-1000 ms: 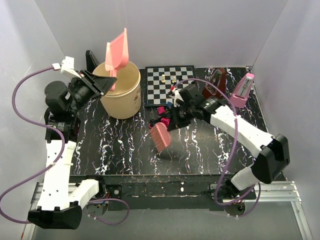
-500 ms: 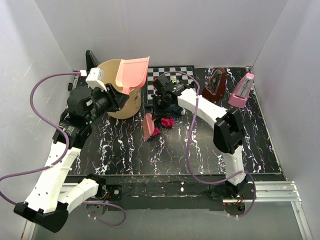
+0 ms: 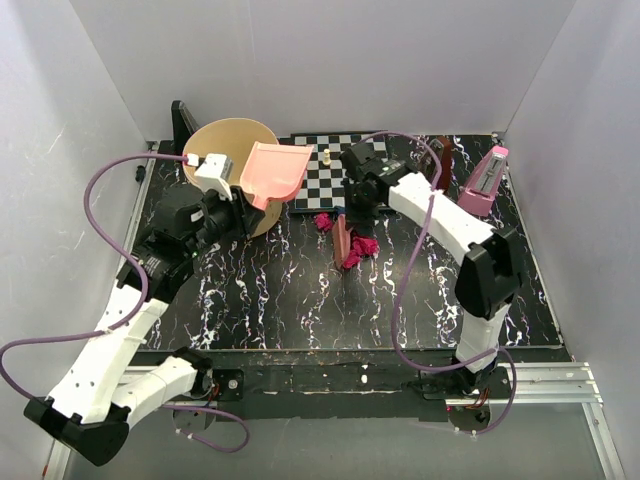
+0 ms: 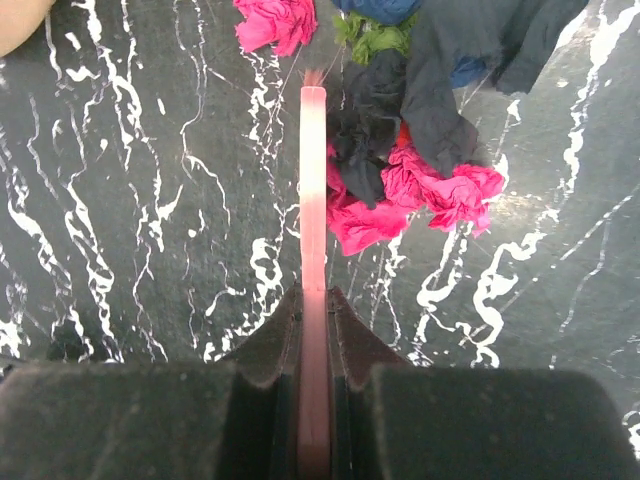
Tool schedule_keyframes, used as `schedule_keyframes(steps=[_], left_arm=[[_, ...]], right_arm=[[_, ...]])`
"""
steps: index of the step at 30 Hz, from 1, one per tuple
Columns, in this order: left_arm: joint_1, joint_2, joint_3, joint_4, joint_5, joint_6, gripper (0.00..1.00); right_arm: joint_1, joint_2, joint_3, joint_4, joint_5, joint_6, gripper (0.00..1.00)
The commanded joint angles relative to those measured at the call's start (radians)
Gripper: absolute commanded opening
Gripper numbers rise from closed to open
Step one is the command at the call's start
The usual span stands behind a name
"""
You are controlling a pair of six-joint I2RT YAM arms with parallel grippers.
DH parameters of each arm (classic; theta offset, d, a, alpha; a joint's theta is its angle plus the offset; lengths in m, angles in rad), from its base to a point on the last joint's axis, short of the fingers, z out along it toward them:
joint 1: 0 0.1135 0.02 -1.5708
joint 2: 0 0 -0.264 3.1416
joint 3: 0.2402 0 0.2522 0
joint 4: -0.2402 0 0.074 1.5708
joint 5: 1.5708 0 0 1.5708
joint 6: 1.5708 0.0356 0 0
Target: Sweep away the paper scraps from the table
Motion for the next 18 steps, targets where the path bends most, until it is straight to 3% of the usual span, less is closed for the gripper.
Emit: schedule_keyframes(steps=[1, 7, 10, 18], left_arm=[[-0.064, -0.021, -0.024, -0.014, -0.024, 0.044, 0.0], [-0.216, 0.026, -0.037, -0.1, -0.171, 0.075, 0.0], [-0.308, 0.072, -0.05, -0.146, -0.242, 0.094, 0.0], [-0.429, 0.17, -0.103, -0.228, -0.23, 0.104, 0.0]], right_arm=[[-0.035, -0.114, 0.013, -0.015, -0.091, -0.126, 0.01], [-0.096, -0.228, 0.068, -0.033, -0.119, -0.24, 0.01], [-0.132, -0.252, 0.053, -0.039, 0.02, -0.322, 0.01], [-0.153, -0.171, 0.025, -0.016, 0.433, -0.65, 0.01]])
